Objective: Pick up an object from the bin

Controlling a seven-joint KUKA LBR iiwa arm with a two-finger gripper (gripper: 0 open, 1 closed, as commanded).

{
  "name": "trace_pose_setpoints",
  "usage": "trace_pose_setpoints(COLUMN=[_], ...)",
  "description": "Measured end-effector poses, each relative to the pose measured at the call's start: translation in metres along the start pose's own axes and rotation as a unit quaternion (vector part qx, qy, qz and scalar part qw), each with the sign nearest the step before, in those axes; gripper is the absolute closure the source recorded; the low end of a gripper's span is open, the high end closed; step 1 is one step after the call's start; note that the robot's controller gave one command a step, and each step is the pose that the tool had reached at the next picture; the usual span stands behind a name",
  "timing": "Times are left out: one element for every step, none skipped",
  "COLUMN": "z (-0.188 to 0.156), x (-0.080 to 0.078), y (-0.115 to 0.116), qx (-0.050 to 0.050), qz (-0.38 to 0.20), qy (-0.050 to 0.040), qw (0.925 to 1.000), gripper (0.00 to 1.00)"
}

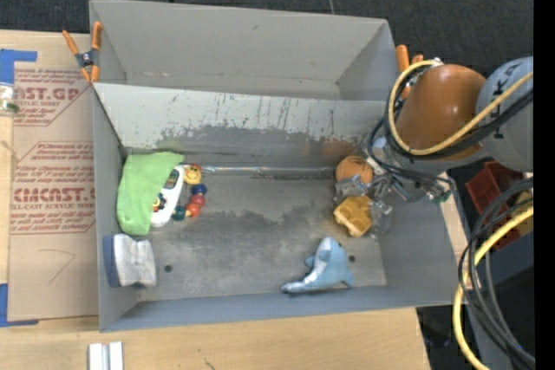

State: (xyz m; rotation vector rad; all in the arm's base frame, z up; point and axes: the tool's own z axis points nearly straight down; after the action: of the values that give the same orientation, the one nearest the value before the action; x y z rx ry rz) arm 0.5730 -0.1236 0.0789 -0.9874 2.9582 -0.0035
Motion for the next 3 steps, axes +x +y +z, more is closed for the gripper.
trace_pose_setpoints(z=[0.0,-0.04,-0.111], x=[0.0,0.003,0.003], y=[0.0,0.001,0.002], qx=[0.0,-0.003,-0.001], qz=[0.0,-0.006,-0.01], qy=[0.0,0.0025,0.0004], qw=[1.0,1.0,1.0], gripper=[1.0,1.0,1.0])
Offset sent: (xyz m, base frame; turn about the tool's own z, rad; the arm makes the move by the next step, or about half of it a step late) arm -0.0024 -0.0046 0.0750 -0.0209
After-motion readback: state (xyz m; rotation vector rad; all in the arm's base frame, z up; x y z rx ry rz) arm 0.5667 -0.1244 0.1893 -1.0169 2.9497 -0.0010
